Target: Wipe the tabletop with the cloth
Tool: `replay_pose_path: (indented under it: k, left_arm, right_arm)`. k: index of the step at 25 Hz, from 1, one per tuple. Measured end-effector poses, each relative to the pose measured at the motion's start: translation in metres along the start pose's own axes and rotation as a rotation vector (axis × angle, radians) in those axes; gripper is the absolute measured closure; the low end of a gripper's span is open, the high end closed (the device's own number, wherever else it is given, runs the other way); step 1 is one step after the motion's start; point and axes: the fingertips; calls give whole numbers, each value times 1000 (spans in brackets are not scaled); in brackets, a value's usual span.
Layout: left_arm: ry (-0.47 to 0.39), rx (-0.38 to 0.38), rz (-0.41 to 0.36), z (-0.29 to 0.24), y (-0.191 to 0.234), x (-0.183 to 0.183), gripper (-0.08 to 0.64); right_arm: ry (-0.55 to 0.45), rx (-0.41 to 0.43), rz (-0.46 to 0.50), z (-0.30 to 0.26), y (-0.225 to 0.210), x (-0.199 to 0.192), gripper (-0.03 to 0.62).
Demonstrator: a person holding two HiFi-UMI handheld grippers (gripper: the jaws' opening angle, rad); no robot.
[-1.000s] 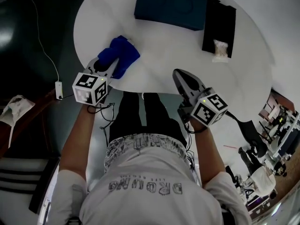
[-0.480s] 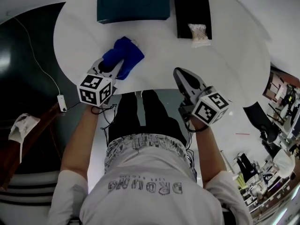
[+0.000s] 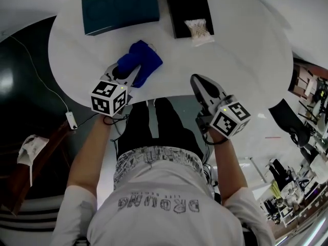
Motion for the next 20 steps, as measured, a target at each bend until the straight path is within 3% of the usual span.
replay_pose_path:
  k: [13,20]
  left_arm:
    - [16,-58,-41,-29,-33,7,440]
    - [-6,-73,-4,-23,-33,14,440]
  right_arm:
    - [-26,-30,-18,18,-18,3,584]
    - [-6,-2,8,10,-7,9,584]
Point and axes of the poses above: the fingertips, and each gripper's own axes: z backward along the fingers, y to its left, x out of its top, and after that the axes turned 1 degree about y, right-handed
